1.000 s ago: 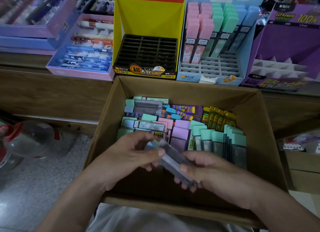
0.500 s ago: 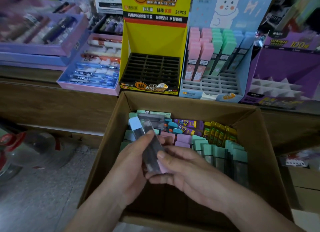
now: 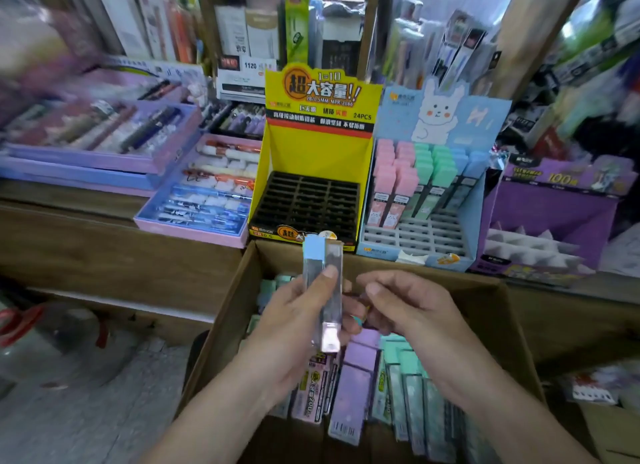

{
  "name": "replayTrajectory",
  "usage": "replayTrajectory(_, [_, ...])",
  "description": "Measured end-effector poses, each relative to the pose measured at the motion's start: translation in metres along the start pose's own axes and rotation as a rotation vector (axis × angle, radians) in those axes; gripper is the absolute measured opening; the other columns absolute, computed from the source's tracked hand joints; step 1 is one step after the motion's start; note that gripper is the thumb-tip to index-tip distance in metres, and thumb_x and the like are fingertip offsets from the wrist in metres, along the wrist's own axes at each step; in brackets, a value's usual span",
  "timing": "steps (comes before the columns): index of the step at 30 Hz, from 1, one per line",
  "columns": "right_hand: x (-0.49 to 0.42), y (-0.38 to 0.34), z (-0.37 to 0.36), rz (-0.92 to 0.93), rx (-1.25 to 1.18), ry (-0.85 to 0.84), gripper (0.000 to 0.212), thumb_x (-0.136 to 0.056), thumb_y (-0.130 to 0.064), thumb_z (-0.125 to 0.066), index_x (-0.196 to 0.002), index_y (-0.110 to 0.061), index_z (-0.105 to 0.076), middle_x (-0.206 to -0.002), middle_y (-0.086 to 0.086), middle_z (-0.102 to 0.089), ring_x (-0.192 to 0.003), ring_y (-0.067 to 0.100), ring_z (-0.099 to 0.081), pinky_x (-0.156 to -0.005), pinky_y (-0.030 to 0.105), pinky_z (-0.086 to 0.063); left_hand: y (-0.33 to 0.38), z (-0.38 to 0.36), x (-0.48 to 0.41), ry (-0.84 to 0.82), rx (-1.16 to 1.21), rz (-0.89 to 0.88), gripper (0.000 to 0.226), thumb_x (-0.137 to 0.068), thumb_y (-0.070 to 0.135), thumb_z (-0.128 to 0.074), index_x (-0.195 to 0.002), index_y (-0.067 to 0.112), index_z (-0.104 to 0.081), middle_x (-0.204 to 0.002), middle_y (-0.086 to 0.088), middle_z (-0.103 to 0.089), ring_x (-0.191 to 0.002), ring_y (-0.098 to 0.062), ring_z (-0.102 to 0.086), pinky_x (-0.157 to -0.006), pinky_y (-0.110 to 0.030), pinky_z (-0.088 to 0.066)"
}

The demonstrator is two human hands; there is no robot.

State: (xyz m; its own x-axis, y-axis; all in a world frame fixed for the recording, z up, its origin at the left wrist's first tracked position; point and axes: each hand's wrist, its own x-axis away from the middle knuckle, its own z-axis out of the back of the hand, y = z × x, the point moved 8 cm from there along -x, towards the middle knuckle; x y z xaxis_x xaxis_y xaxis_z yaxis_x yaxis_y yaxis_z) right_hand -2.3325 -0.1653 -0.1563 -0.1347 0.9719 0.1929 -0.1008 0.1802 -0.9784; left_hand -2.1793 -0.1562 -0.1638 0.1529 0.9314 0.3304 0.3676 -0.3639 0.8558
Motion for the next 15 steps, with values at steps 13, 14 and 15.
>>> replayTrajectory(13, [-0.016,-0.011,0.029,-0.014,-0.314,0.109,0.023,-0.089,-0.028,-0.074,-0.097,-0.007,-0.076,-0.087,0.014,-0.074,-0.075,0.028,-0.068,-0.065,0.034,-0.058,-0.002,-0.032,-0.017,-0.047,-0.177,-0.115,0.021,-0.09,0.054,-0.056,-0.099,0.049,-0.074,-0.099,0.017,-0.078,-0.089,0.004,-0.072,-0.068,-0.008,-0.053])
replayTrajectory(14, [-0.016,-0.012,0.031,-0.005,-0.337,0.117,0.023,-0.087,-0.029,-0.073,-0.096,-0.008,-0.077,-0.088,0.013,-0.075,-0.077,0.025,-0.072,-0.067,0.032,-0.059,0.0,-0.029,-0.017,-0.021,-0.185,-0.128,0.02,-0.092,0.05,-0.056,-0.095,0.046,-0.075,-0.094,0.016,-0.078,-0.081,0.005,-0.072,-0.061,-0.006,-0.05])
replayTrajectory(15, [-0.017,-0.011,0.033,-0.008,-0.352,0.116,0.023,-0.085,-0.031,-0.073,-0.096,-0.011,-0.077,-0.087,0.011,-0.075,-0.078,0.024,-0.072,-0.069,0.034,-0.06,0.0,-0.025,-0.018,0.001,-0.186,-0.129,0.021,-0.095,0.045,-0.056,-0.09,0.038,-0.076,-0.087,0.01,-0.078,-0.072,-0.001,-0.072,-0.056,-0.009,-0.049])
